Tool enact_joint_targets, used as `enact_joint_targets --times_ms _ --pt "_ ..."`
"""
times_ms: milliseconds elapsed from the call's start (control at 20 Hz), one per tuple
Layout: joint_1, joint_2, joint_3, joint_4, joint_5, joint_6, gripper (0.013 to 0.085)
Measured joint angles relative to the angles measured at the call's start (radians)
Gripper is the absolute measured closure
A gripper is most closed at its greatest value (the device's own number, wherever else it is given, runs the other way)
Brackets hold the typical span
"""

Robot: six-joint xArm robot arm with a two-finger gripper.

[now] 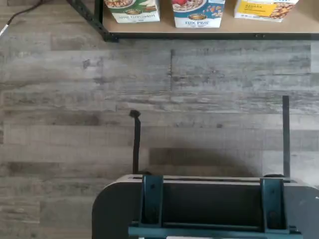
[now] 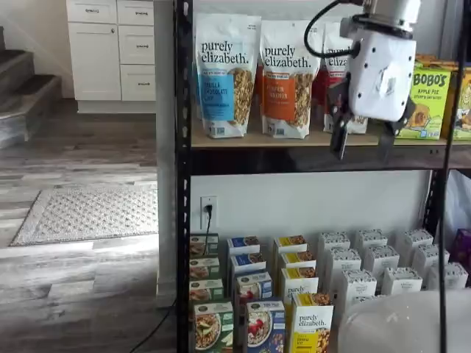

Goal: Pick up the blue and white box that is on the bottom shelf, the second box from the left

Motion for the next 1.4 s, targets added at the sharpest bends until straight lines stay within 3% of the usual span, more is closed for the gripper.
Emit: enact_joint_targets --times_ms 250,800,1200,1400 --pt "0.023 -0.013 0.083 0.007 -0.073 0.015 0.013" --pt "0.127 -0.048 0.284 -0.004 -0.259 0.097 0.013" --pt "0.191 -0.048 0.39 -0.061 -0.392 0.15 0.013" --pt "0.199 -0.051 0.44 -0.078 -0.469 0.157 0.013"
